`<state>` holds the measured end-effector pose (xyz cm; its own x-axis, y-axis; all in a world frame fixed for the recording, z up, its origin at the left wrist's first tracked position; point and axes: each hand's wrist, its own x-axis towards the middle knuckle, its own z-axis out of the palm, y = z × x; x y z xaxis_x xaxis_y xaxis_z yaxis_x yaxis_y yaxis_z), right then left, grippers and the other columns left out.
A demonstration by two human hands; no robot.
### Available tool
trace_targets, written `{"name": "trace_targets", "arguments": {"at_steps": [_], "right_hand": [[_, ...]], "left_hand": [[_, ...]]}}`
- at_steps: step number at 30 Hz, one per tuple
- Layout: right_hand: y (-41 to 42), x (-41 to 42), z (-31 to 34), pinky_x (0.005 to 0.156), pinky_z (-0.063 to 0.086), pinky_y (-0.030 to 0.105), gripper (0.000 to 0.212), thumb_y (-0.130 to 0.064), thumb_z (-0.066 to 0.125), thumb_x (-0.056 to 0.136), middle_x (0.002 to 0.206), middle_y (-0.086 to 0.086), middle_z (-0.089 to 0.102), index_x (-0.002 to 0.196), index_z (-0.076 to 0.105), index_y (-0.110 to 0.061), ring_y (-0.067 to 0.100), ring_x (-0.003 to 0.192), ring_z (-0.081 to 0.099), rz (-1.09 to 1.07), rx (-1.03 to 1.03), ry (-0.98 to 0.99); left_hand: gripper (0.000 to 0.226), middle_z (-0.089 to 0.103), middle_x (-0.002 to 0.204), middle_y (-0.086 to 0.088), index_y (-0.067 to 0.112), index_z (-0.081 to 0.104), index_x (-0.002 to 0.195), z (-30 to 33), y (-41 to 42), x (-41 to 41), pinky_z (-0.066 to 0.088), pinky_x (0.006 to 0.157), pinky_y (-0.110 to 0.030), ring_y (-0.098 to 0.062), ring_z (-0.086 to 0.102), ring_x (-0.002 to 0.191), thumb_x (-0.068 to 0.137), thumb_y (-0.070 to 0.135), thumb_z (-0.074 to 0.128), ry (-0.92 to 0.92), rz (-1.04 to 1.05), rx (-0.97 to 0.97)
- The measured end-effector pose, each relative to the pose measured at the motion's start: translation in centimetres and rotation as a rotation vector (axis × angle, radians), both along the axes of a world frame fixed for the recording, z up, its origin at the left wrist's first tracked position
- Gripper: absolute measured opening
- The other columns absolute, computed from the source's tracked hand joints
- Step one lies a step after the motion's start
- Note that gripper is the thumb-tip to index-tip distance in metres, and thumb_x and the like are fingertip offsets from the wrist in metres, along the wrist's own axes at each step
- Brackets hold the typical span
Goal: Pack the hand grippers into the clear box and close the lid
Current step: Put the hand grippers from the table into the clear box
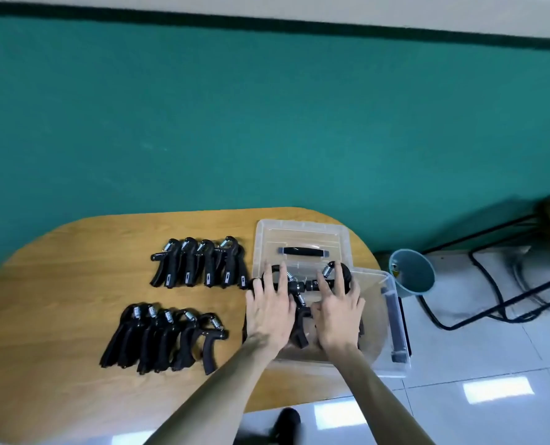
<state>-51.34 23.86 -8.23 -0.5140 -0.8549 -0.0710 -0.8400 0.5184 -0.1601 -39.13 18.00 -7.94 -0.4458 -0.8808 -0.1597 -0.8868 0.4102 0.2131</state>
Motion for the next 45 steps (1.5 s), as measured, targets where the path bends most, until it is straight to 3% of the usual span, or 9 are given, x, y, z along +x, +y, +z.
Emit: {"name": "trace_targets", "arguments": {"at_steps": [8, 18, 24, 29, 33, 36, 39, 41, 45], "right_hand": [[4.3, -6.2, -4.1, 0.093, 0.040, 0.054, 0.077, -0.013, 0.067, 0.074, 0.162, 0.008, 0.024, 0.145, 0.045, -0.031, 0.046, 0.135, 0.032, -0.097, 0.126, -0.090], [3.5, -9.0, -11.8, 0.098, 0.036, 0.056, 0.073, -0.016, 0.065, 0.081, 0.165, 0.010, 0.014, 0.148, 0.039, -0.025, 0.046, 0.135, 0.028, 0.019, 0.214, -0.209], [3.4, -9.6, -15.1, 0.100, 0.038, 0.064, 0.069, -0.012, 0.064, 0.085, 0.164, 0.015, 0.013, 0.149, 0.039, -0.021, 0.051, 0.135, 0.027, 0.141, 0.180, -0.289], [3.7, -9.7, -16.6, 0.096, 0.043, 0.064, 0.091, 0.008, 0.064, 0.071, 0.160, 0.018, 0.009, 0.151, 0.033, -0.022, 0.053, 0.133, 0.028, 0.176, 0.137, -0.296], [3.9, -10.0, -16.9, 0.097, 0.047, 0.055, 0.105, 0.014, 0.064, 0.067, 0.161, 0.016, 0.002, 0.156, 0.023, -0.025, 0.052, 0.139, 0.025, 0.189, 0.192, -0.257], [3.8, -10.0, -16.9, 0.111, 0.033, 0.055, 0.103, 0.009, 0.061, 0.077, 0.163, 0.016, -0.007, 0.158, 0.011, -0.028, 0.051, 0.144, 0.015, 0.203, 0.262, -0.282], [3.6, -9.7, -16.3, 0.094, 0.049, 0.054, 0.103, -0.008, 0.075, 0.080, 0.162, 0.014, 0.003, 0.156, 0.011, -0.032, 0.047, 0.136, 0.033, 0.128, 0.242, -0.241], [3.7, -9.6, -15.8, 0.089, 0.050, 0.055, 0.098, -0.024, 0.079, 0.080, 0.162, 0.014, 0.013, 0.156, 0.018, -0.030, 0.044, 0.129, 0.043, 0.088, 0.241, -0.210], [3.6, -9.6, -14.3, 0.091, 0.048, 0.058, 0.066, -0.041, 0.057, 0.094, 0.157, 0.018, 0.029, 0.152, 0.032, -0.023, 0.045, 0.129, 0.045, 0.091, 0.156, -0.145]], "left_hand": [[0.071, 0.004, 0.169, -0.015, 0.020, -0.004, 0.161, -3.9, 3.1, -5.8, 0.038, 0.100, -0.040, -0.027, 0.040, 0.123, 0.106, 0.038, 0.036, -0.071, -0.049, 0.068], [0.074, -0.001, 0.169, -0.014, 0.021, -0.006, 0.161, -11.1, 2.5, -7.9, 0.035, 0.106, -0.042, -0.028, 0.038, 0.127, 0.105, 0.036, 0.039, -0.154, 0.052, 0.204], [0.074, -0.010, 0.169, -0.013, 0.022, -0.011, 0.161, -13.9, 2.7, -8.2, 0.034, 0.105, -0.044, -0.028, 0.038, 0.124, 0.105, 0.027, 0.037, -0.173, 0.002, 0.224], [0.086, -0.008, 0.168, -0.016, 0.026, -0.014, 0.160, -15.7, 2.5, -8.8, 0.036, 0.103, -0.044, -0.029, 0.038, 0.125, 0.100, 0.012, 0.046, -0.208, 0.024, 0.202], [0.094, -0.007, 0.168, -0.019, 0.026, -0.018, 0.159, -16.4, 2.7, -8.9, 0.039, 0.097, -0.041, -0.028, 0.041, 0.121, 0.098, 0.010, 0.052, -0.250, 0.003, 0.164], [0.099, -0.001, 0.168, -0.019, 0.028, -0.025, 0.156, -16.6, 2.7, -8.9, 0.041, 0.094, -0.039, -0.025, 0.043, 0.118, 0.098, 0.012, 0.054, -0.230, 0.008, 0.148], [0.095, 0.009, 0.168, -0.019, 0.028, -0.026, 0.155, -16.6, 2.7, -8.8, 0.044, 0.090, -0.037, -0.021, 0.047, 0.116, 0.102, 0.024, 0.053, -0.160, 0.060, 0.117], [0.078, 0.007, 0.168, -0.014, 0.025, -0.015, 0.158, -16.1, 2.6, -8.8, 0.044, 0.098, -0.039, -0.022, 0.042, 0.127, 0.107, 0.037, 0.043, -0.100, 0.090, 0.166], [0.067, 0.007, 0.169, -0.010, 0.020, 0.000, 0.161, -14.1, 2.3, -8.8, 0.039, 0.110, -0.044, -0.027, 0.033, 0.141, 0.105, 0.048, 0.024, -0.100, 0.134, 0.210]]}}
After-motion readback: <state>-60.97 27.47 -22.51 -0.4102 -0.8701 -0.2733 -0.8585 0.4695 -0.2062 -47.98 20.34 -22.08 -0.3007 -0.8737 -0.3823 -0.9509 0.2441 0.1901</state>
